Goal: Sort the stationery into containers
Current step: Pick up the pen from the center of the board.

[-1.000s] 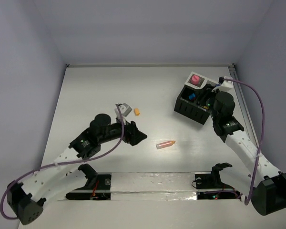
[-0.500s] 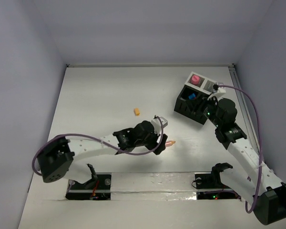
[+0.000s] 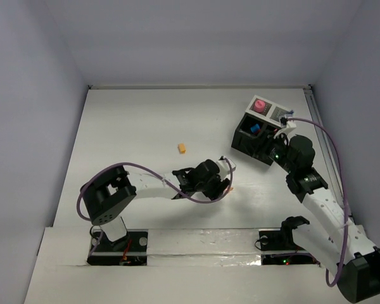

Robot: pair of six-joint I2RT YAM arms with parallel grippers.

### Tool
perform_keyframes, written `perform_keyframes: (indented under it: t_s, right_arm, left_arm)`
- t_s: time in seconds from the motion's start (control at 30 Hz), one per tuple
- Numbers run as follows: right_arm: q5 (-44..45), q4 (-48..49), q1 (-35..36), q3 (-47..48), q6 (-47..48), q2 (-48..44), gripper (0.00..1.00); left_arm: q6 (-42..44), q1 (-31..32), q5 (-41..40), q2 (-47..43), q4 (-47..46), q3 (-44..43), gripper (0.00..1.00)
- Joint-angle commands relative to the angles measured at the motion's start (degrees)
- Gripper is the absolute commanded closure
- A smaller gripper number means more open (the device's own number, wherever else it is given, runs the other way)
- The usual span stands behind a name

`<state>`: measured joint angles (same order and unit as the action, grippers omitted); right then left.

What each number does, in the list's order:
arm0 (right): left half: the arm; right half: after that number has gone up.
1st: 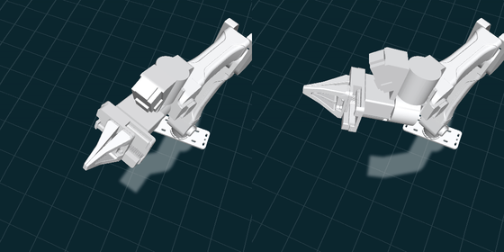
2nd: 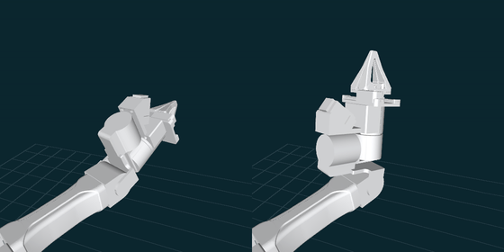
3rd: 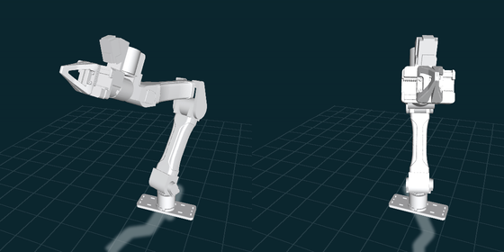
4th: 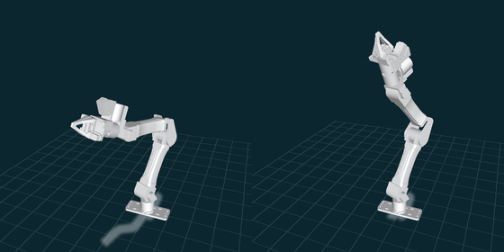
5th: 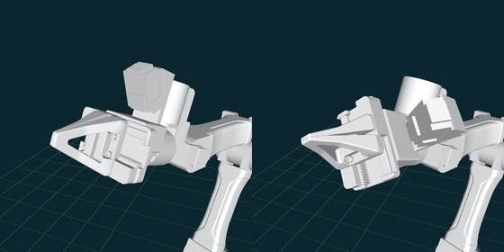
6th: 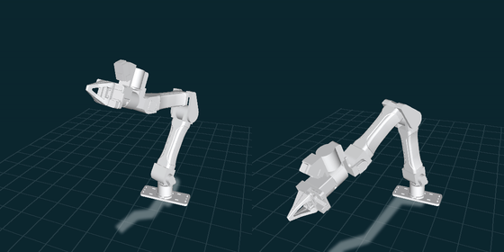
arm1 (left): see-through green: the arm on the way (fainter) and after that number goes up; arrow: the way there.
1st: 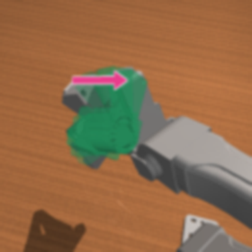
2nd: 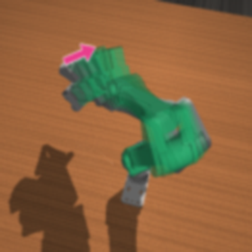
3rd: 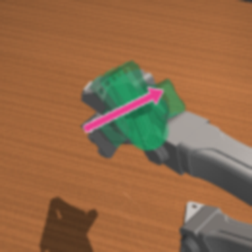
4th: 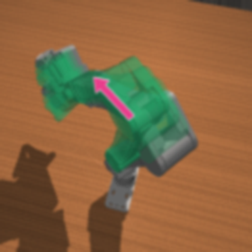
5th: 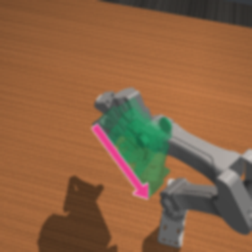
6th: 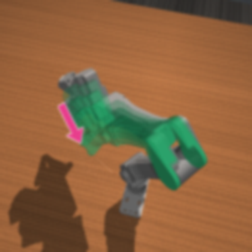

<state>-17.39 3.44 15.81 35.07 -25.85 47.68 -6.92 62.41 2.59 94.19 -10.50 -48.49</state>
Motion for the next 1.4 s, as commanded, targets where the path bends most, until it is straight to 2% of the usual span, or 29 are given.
perform_keyframes:
  t_s: [0.0, 0.3, 0.37, 0.4, 0.5, 0.53, 0.7, 0.9, 1.0, 1.2, 1.37]
  right_arm:
    - [-1.6, 2.0, -0.1, -0.3, -1.0, -2.2, 0.49]
    - [-0.3, 0.4, -0.1, -0.8, -1.6, -5.6, 0.49]
    - [0.5, 0.0, -0.1, -1.0, -1.7, -6.2, 0.49]
    - [0.8, -0.1, -0.1, -1.2, -1.8, -6.8, 0.5]
    - [1.9, -0.8, -0.1, -1.9, -2.2, -7.3, 0.5]
    - [1.9, -1.2, -0.1, -2.0, -2.2, -7.2, 0.5]
    - [-1.2, -0.5, -0.1, -3.1, -4.3, -4.3, 0.48]
    - [-9.4, 4.9, 0.4, -3.2, -8.8, 0.5, 0.23]
    - [-10.5, 6.7, 4.5, -2.8, -9.9, 3.8, 0.19]
    - [-6.7, 10.6, 14.8, -0.2, -10.2, 11.2, 0.16]
    - [-7.3, 16.4, 16.8, 0.9, -12.5, 15.9, 0.2]
  left_arm:
    - [1.6, 0.0, -1.2, 1.1, -1.8, -1.8, 0.52]
    - [1.2, 0.0, -2.1, 4.6, -2.9, -0.5, 0.63]
    - [0.9, 0.0, -4.8, 4.9, -3.0, 0.1, 0.71]
    - [0.7, 0.0, -5.3, 4.9, -3.6, 0.4, 0.82]
    - [-0.5, 0.0, -7.3, 3.8, -4.6, 1.9, 0.98]
    - [-0.8, 0.0, -8.3, 2.2, -5.0, 2.3, 1.0]
    - [-3.5, 0.0, -10.7, -4.8, -7.4, 5.4, 1.0]
    - [-8.6, -2.5, -11.8, -14.9, -10.3, 8.2, 1.0]
    - [-10.7, -4.3, -12.3, -19.5, -11.3, 9.6, 1.0]
    - [-13.0, -6.2, -12.6, -25.2, -12.6, 10.8, 1.0]
    - [-13.2, -6.2, -11.6, -27.1, -13.9, 12.1, 1.0]
